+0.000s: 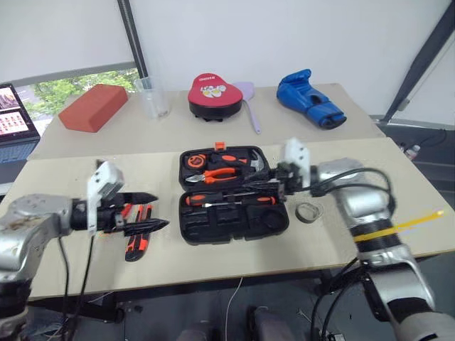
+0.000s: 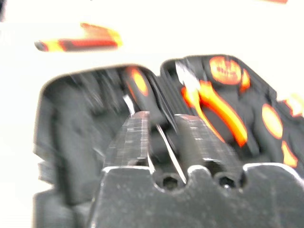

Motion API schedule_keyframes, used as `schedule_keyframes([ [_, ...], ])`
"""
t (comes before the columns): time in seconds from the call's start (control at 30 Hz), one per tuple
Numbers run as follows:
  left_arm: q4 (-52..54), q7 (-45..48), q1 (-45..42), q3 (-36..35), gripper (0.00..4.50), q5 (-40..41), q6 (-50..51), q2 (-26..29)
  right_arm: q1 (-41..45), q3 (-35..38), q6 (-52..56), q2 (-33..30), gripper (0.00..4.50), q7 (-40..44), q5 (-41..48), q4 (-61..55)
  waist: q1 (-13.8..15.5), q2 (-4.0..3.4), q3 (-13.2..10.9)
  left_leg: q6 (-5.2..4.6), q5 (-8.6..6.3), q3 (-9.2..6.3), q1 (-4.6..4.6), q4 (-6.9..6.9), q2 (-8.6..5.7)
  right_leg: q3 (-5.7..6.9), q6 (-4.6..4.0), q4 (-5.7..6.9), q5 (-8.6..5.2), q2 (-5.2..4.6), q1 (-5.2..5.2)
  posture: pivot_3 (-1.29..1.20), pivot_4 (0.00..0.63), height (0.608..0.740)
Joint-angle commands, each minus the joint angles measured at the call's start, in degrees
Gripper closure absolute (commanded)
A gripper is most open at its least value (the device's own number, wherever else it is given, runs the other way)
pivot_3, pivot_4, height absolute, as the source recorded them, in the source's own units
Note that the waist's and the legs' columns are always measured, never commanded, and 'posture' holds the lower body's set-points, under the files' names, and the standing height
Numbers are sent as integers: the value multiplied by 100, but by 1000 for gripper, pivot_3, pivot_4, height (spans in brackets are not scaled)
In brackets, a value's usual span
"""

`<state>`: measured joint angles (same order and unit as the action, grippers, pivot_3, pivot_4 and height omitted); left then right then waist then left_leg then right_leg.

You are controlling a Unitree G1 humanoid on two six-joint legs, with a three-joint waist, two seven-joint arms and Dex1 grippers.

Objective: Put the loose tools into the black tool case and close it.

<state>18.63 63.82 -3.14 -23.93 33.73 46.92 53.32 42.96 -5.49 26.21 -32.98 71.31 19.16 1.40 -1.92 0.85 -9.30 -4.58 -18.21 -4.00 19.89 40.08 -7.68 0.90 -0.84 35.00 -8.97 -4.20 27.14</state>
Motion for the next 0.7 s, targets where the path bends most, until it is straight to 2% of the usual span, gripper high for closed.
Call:
schedule_keyframes([
  [0.03, 766, -298, 1283, -1314, 0, -23, 52, -302, -244, 327, 921, -287, 1711, -38, 801, -1226, 21, 0, 0, 0, 0, 0, -1, 0, 0, 2, 0, -4, 0, 0, -2, 0, 150, 740],
  [0.1, 975, -454, 1968, -1630, 0, -189, -56, -492, -412, 372, 1095, -444, 1006, -80, 975, -1638, 68, 0, 0, 6, -3, 2, -2, -1, 0, -1, 0, -8, 0, -3, -3, 0, 150, 740],
  [0.13, 1018, -536, 2178, -1696, 0, -272, -139, -549, -473, 378, 1136, -503, 629, -104, 1027, -1774, 101, 0, -1, 40, -22, 3, -4, -2, 0, -2, 0, -10, 0, -4, -5, 0, 150, 740],
  [0.2, 1040, -636, 2506, -1829, 0, -325, -269, -684, -620, 417, 1237, -589, 17, -189, 1157, -2033, 162, 1, -1, 45, -25, 4, -5, 0, -1, -3, 1, -12, 0, -8, -13, 0, 150, 740],
  [0.33, 725, -734, 2497, -1819, 0, -346, -390, -591, -898, 410, 1354, -632, 17, -436, 1298, -2350, 328, 3, -1, 47, -28, 2, -22, 9, 0, 3, 5, -12, 2, -16, -47, 0, 150, 740],
  [0.4, 232, -730, 2116, -1567, 0, -492, -515, -266, -947, 349, 1320, -593, 17, -561, 1285, -2403, 356, 5, -1, 47, -29, 2, -55, 9, 1, 3, 9, -13, 1, -15, -80, 0, 150, 740],
  [0.57, -1571, -562, 284, -140, 0, -945, -594, 665, -950, 305, 1344, -530, 17, -811, 1355, -2549, 399, 11, 0, 59, -22, 2, -69, 10, 1, 6, 14, -2, 1, -10, -89, 0, 150, 740],
  [0.7, -2645, -281, -1127, 1103, 0, -1332, -587, 801, -999, 320, 1298, -562, 17, -987, 1368, -2689, 318, 11, 1, 52, -24, 2, -68, -2, -4, 5, 8, -2, 4, -10, -74, 0, 150, 740],
])
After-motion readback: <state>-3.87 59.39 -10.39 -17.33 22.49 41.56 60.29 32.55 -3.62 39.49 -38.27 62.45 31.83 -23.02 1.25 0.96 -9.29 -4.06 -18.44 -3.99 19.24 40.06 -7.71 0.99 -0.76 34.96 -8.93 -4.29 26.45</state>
